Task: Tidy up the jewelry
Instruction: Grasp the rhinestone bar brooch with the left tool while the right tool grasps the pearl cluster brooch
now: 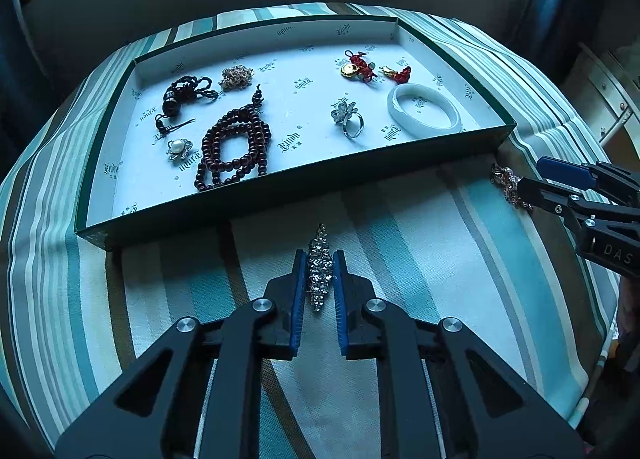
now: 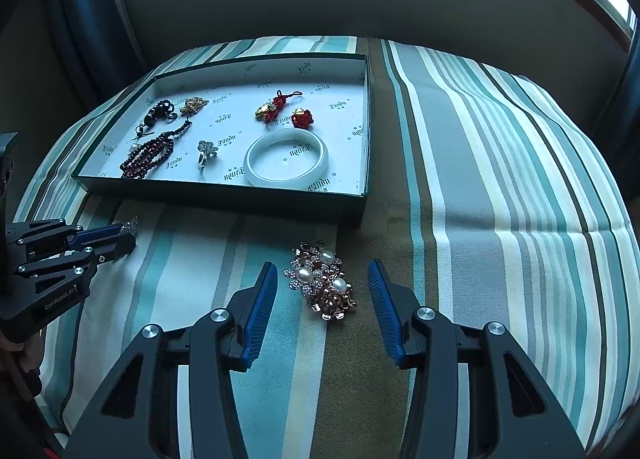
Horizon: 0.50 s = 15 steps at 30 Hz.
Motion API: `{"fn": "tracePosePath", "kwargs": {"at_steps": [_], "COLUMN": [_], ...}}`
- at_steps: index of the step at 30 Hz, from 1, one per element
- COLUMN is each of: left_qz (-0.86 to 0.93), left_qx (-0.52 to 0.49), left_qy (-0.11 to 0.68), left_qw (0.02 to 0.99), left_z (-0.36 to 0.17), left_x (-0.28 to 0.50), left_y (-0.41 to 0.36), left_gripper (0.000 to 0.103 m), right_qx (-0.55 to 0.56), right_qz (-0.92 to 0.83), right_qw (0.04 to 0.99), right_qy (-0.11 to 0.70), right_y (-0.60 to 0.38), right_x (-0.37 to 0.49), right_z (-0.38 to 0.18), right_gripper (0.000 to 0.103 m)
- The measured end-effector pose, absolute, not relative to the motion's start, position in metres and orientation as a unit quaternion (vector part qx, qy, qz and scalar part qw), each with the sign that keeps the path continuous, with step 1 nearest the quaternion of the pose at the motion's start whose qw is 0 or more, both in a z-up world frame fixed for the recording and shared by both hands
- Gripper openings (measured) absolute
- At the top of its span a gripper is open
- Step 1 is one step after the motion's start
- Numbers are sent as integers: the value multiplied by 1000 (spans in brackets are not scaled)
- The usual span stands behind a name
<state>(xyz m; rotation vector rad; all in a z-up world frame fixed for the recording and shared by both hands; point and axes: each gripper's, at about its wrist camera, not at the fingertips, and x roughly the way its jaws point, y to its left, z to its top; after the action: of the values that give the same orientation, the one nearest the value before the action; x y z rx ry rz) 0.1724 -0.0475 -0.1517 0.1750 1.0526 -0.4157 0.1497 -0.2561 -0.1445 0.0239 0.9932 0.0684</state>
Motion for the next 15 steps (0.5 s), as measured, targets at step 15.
{"fn": "tracePosePath", "kwargs": {"at_steps": [15], "left_qz": [-190], "left_qx": [74], "left_qy": [493], "left_qw": [846], "left_z": [-150], "left_x": [175], "left_y": [-37], "left_gripper": [13], "right_qx": [-2], "right_qz": [35], "right_qw": [866], "right_qy": [499], "right_y": [-254], "right_x": [163], "right_z": [-163], "right_gripper": [49]}}
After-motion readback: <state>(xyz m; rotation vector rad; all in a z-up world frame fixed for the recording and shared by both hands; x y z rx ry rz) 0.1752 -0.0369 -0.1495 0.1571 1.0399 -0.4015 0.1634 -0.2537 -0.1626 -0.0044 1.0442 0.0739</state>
